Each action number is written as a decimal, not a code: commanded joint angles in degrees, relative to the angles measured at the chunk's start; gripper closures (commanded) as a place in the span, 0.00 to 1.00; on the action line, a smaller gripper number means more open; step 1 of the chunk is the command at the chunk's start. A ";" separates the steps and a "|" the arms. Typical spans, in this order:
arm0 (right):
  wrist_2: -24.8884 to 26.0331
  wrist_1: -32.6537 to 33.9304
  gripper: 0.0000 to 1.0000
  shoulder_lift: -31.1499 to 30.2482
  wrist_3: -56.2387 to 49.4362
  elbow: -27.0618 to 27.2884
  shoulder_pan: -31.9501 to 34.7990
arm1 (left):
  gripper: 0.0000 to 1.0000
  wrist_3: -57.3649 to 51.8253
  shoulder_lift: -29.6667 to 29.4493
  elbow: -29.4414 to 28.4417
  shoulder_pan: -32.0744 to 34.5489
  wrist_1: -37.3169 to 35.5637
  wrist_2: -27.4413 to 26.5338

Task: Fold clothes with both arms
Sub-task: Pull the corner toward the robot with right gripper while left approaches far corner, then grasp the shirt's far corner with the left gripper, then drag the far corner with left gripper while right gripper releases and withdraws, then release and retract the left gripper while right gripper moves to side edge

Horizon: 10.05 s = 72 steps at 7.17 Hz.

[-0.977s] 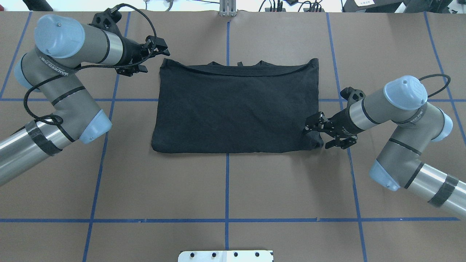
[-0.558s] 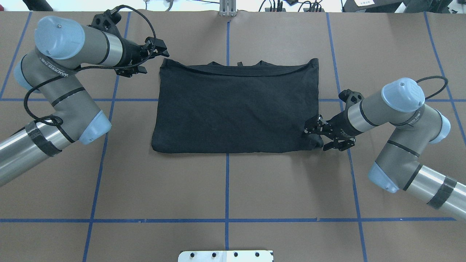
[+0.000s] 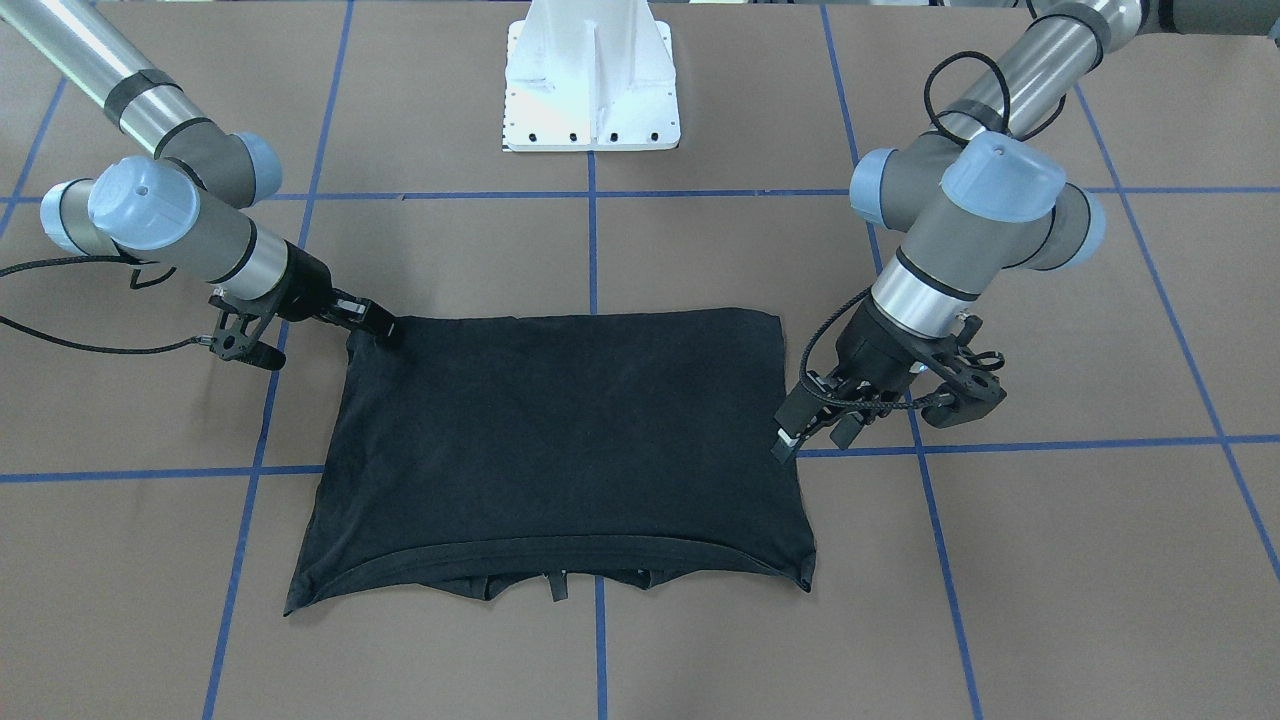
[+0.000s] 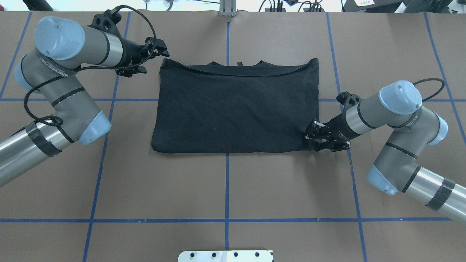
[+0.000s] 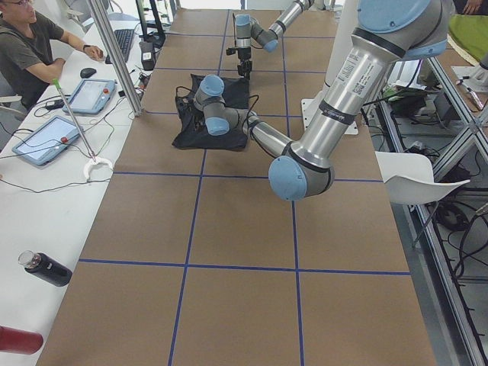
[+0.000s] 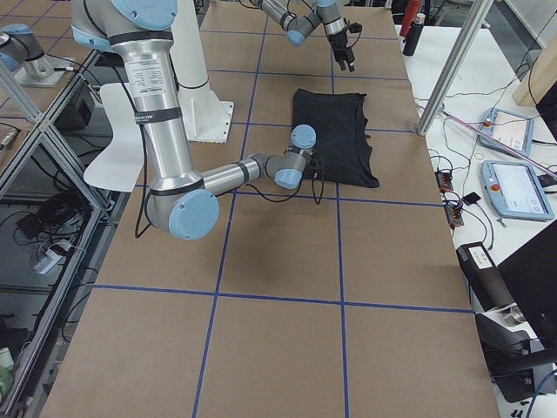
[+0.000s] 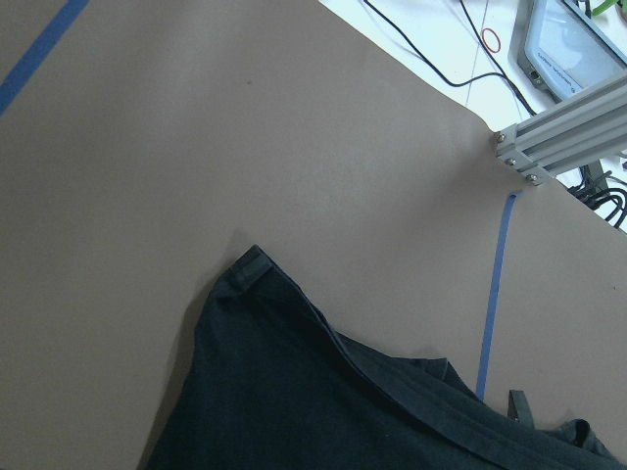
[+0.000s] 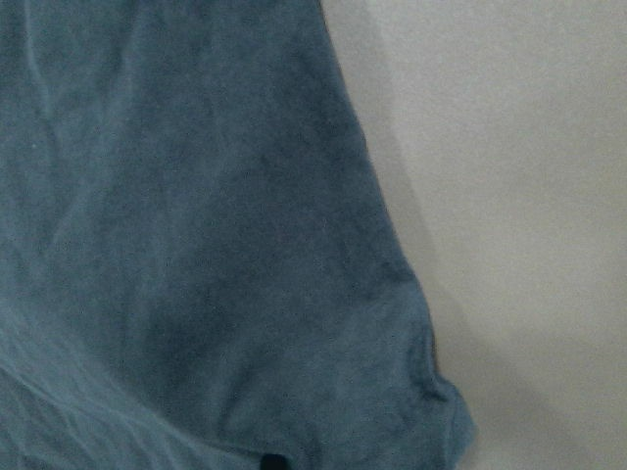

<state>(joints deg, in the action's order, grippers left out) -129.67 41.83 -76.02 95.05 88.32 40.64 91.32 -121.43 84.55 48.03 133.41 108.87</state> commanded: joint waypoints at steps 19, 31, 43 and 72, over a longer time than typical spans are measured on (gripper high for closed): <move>-3.22 -1.66 0.00 -0.88 6.73 16.45 -5.50 | 0.00 0.52 14.45 11.43 -10.57 0.01 0.47; -2.17 -1.75 0.00 -0.79 6.65 16.36 -3.38 | 0.12 0.70 13.94 8.79 -15.43 -1.05 0.12; -2.25 -1.75 0.00 -0.97 6.64 16.36 -1.36 | 1.00 -0.53 13.32 9.59 -11.58 -5.79 -0.14; 46.26 48.69 0.01 9.84 -39.83 20.58 -24.82 | 0.00 -14.07 9.72 9.05 2.68 3.87 -2.25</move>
<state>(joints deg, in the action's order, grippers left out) -84.08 88.89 -66.00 56.66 108.98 16.46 77.16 -111.70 93.61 50.73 137.28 106.67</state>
